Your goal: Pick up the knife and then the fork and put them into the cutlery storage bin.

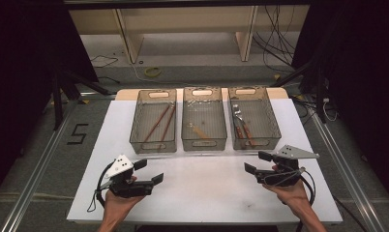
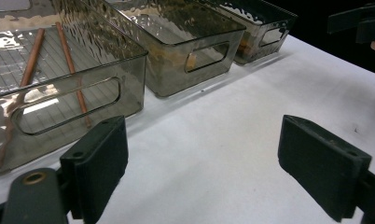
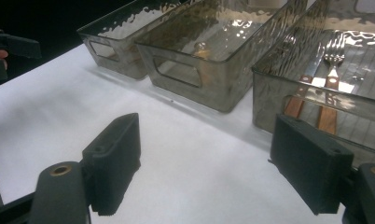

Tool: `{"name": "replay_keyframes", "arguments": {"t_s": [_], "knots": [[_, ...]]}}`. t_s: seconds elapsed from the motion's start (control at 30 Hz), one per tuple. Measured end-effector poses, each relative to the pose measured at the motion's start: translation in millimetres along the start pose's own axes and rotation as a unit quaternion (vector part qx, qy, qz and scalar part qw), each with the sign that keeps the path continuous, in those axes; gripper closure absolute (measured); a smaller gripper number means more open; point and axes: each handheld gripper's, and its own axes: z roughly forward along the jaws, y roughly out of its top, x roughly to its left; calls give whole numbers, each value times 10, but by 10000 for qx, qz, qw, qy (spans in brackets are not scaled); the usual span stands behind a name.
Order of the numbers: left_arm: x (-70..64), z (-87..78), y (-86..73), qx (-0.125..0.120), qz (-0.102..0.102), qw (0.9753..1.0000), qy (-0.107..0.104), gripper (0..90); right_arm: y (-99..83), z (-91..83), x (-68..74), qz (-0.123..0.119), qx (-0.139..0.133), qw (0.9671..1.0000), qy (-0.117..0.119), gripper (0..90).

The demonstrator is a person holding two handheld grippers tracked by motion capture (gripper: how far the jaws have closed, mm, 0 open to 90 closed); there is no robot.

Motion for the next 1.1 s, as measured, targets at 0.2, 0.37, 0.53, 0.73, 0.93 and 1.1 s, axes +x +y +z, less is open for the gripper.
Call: {"name": "replay_keyframes", "arguments": {"t_s": [0.2, 0.37, 0.53, 0.73, 0.93, 1.1], "knots": [[2, -1, 0, -16, -34, 10000, -27, 155, -87, -45, 25, -17, -83, 10000, 24, 248], [1, -2, 0, -6, -12, 10000, -29, 155, -124, -61, 60, -82, -143, 9999, 28, 246], [2, -1, 0, -4, -13, 10000, -37, 155, -170, -64, 91, -87, -185, 9997, 101, 242], [3, -4, 1, -4, -11, 10000, -43, 155, -227, -54, 144, -133, -172, 9997, 150, 238], [-1, 0, -2, -7, -8, 10000, -43, 155, -273, -58, 164, -129, -181, 9996, 159, 237], [0, -1, -5, -6, -23, 10000, -70, 155, -304, -54, 169, -151, -160, 9997, 138, 234]]}}
